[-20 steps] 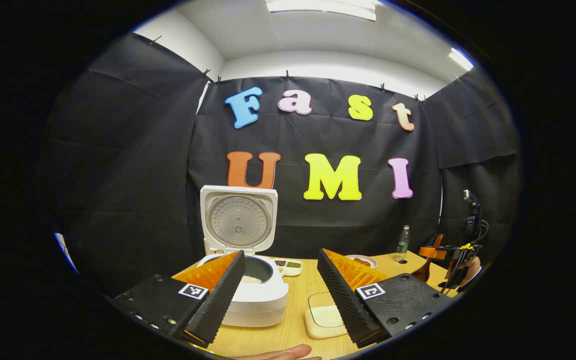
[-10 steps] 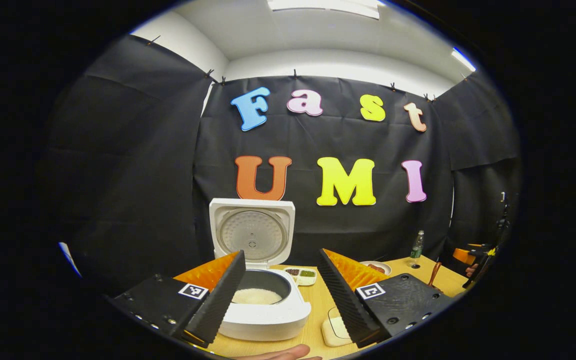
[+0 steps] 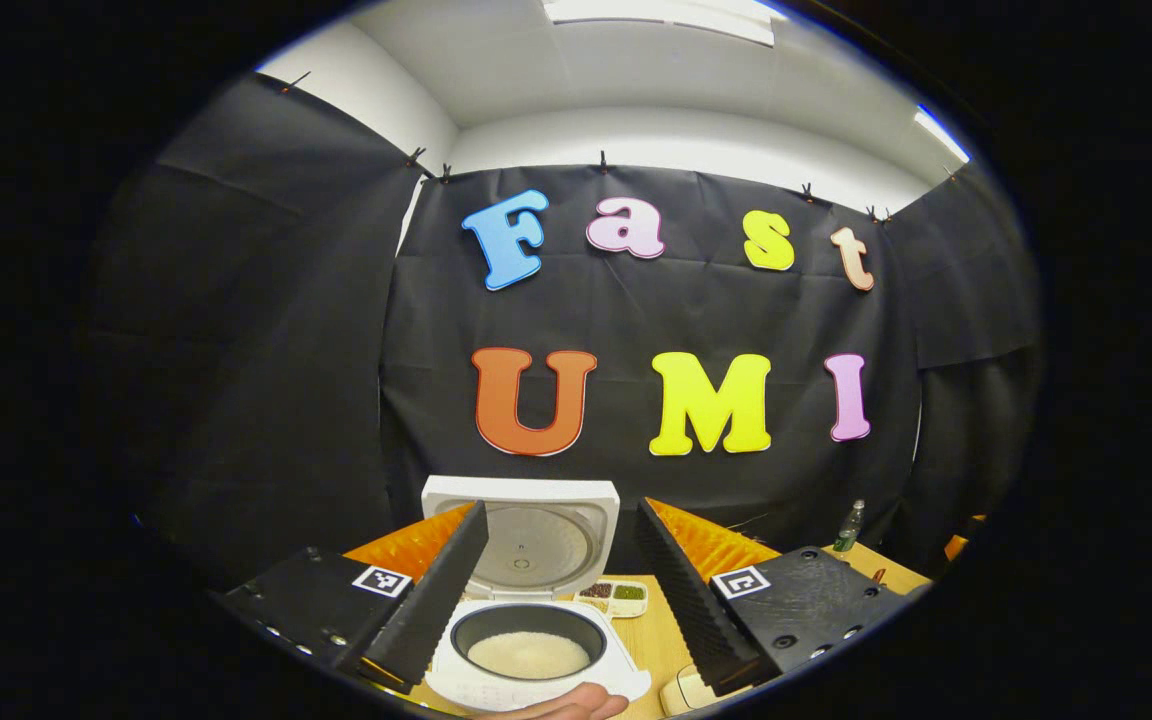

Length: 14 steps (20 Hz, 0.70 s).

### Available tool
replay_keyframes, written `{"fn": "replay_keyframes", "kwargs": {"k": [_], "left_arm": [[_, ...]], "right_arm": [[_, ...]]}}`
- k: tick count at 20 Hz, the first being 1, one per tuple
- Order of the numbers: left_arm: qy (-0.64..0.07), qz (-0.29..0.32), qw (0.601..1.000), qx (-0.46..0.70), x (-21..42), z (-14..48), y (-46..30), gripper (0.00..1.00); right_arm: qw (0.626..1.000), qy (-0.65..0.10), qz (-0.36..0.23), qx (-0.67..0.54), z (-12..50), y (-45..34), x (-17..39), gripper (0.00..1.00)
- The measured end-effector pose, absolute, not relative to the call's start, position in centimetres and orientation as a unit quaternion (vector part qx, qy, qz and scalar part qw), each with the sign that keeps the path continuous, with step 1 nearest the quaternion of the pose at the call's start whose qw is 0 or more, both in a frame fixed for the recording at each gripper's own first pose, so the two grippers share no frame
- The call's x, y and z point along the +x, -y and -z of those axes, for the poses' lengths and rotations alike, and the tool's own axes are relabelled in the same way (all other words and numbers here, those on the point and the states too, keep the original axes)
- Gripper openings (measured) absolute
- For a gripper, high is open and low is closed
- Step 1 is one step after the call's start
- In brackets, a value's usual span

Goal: Close the left gripper, press the button to open the rice cooker; take a wooden spoon from the chopstick holder with the right hand, scoop a spoonful of rice and pour it into the rice cooker, then put the wooden spoon back into the chopstick holder.

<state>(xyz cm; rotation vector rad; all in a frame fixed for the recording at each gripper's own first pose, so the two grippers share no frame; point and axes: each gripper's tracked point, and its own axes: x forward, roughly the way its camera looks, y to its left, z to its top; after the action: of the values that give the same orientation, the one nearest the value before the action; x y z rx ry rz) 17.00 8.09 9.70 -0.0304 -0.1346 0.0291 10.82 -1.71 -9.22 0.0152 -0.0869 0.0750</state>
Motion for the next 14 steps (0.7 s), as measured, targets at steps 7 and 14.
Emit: {"fn": "replay_keyframes", "kwargs": {"k": [7, 14], "left_arm": [[0.055, -0.037, 0.998, 0.000, 26.5, -10.4, -11.5, 0.94], [0.044, -0.050, 0.998, 0.001, 34.6, -8.7, -13.0, 0.95]], "right_arm": [[0.996, 0.068, -0.062, 0.022, 9.4, 0.0, 9.9, 1.00], [0.996, 0.079, -0.048, 0.017, 10.1, -0.1, 9.3, 1.00]]}}
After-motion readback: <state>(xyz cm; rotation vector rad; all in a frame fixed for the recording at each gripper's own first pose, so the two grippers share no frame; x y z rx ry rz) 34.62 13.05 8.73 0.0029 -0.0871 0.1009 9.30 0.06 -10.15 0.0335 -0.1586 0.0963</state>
